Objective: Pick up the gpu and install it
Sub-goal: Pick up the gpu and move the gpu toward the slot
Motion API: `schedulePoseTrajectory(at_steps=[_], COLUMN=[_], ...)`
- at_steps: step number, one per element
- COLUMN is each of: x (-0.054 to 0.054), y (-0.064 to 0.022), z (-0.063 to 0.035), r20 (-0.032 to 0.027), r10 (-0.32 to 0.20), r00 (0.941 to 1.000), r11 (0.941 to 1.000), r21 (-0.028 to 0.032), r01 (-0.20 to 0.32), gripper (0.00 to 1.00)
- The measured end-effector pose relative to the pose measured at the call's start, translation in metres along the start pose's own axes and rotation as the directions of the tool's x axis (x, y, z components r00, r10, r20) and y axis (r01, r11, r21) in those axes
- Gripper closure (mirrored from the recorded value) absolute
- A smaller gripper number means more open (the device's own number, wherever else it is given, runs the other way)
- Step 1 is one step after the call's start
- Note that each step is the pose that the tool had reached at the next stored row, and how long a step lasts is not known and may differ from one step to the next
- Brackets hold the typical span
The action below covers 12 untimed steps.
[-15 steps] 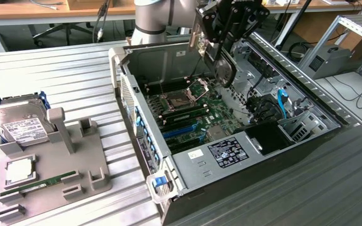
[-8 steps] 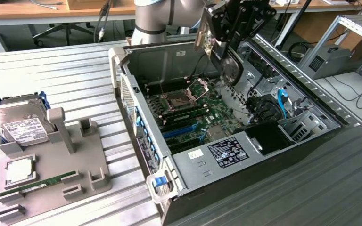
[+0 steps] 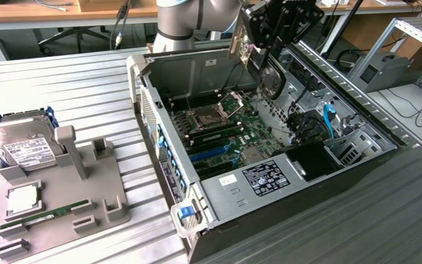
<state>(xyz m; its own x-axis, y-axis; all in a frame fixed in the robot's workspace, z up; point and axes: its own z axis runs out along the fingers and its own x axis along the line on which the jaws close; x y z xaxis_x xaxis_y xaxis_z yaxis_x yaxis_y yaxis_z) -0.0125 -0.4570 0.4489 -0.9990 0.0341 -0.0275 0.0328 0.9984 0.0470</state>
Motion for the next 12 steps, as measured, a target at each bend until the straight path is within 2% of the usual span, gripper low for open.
schedulePoseTrajectory(at_steps=[8,12], x=[-0.002,-0.012], y=[0.0001,0.0004], z=[0.0001,0.0003], r20=[0.0,0.0], r10=[0.0,0.0], r00=[1.0,1.0], r11=[1.0,1.0], r21=[0.0,0.0001], r01=[0.0,0.0], gripper=[0.73,0.73])
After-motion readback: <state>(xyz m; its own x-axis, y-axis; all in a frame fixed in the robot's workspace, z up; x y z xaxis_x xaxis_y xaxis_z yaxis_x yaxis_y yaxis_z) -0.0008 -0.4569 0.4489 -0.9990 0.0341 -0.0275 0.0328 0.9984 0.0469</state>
